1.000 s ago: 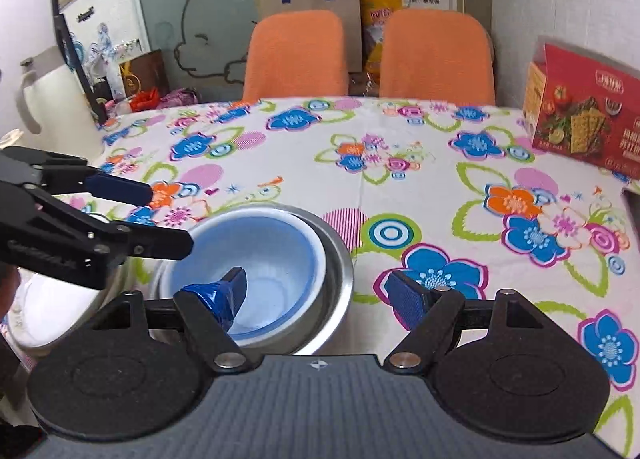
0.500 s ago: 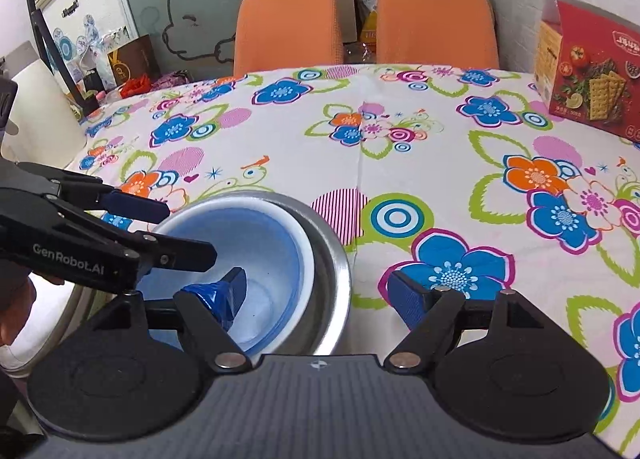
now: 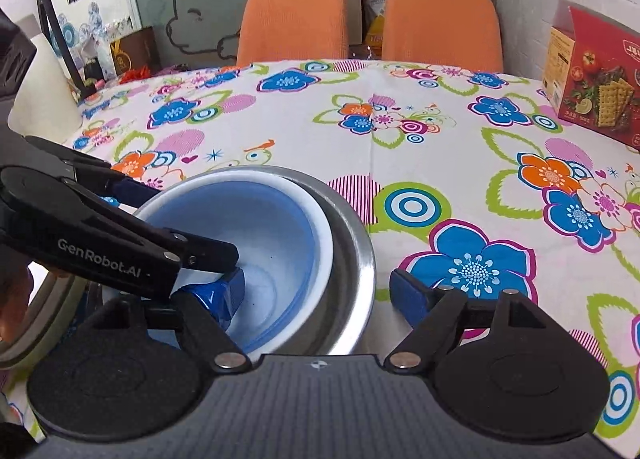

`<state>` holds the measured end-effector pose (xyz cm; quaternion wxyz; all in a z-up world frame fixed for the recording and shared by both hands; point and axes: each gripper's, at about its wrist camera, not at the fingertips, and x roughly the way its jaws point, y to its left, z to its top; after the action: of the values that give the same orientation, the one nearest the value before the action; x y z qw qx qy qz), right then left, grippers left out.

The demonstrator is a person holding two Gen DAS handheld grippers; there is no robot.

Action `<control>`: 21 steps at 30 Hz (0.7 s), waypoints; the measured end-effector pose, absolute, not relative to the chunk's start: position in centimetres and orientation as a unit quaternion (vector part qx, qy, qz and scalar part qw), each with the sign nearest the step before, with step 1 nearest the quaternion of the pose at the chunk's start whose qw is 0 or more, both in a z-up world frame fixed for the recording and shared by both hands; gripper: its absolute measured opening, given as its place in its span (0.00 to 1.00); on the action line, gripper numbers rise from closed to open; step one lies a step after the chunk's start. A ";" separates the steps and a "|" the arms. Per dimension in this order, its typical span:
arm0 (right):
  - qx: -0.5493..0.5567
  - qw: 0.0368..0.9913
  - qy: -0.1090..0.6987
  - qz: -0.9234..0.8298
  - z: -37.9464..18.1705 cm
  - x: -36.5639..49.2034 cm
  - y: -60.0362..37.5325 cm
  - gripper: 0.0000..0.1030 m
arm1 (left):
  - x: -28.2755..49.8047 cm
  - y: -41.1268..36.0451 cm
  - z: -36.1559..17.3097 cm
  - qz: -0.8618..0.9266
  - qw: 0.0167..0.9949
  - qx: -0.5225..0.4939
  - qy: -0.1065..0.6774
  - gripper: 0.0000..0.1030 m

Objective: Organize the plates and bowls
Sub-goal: 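Close the left gripper on the steel bowl rim of the nested bowls, then lift the nested bowls with the left gripper onto the plate stack, release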

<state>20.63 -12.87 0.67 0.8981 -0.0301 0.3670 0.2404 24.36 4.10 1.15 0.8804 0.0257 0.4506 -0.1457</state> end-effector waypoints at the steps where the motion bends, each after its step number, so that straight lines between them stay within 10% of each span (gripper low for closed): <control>1: -0.024 0.902 0.359 0.238 0.5 20.4 -13.0 0.64 | 24.3 4.1 1.2 -0.145 0.881 0.025 0.450 0.74; 9: -0.002 0.901 0.359 0.244 0.7 19.5 -13.0 0.60 | 23.7 4.1 1.4 -0.146 0.882 0.018 0.448 0.64; 13: 0.018 0.899 0.356 0.255 1.0 18.8 -12.8 0.56 | 23.2 3.4 1.7 -0.160 0.877 -0.001 0.453 0.29; 21: 0.021 0.909 0.339 0.241 4.4 19.1 -12.3 0.62 | 24.0 3.2 5.1 -0.138 0.887 -0.021 0.440 0.30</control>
<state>19.12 -12.33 4.42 0.9094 0.0214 0.3385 0.2406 24.00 3.18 5.08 0.8873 -0.0215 0.4396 -0.1377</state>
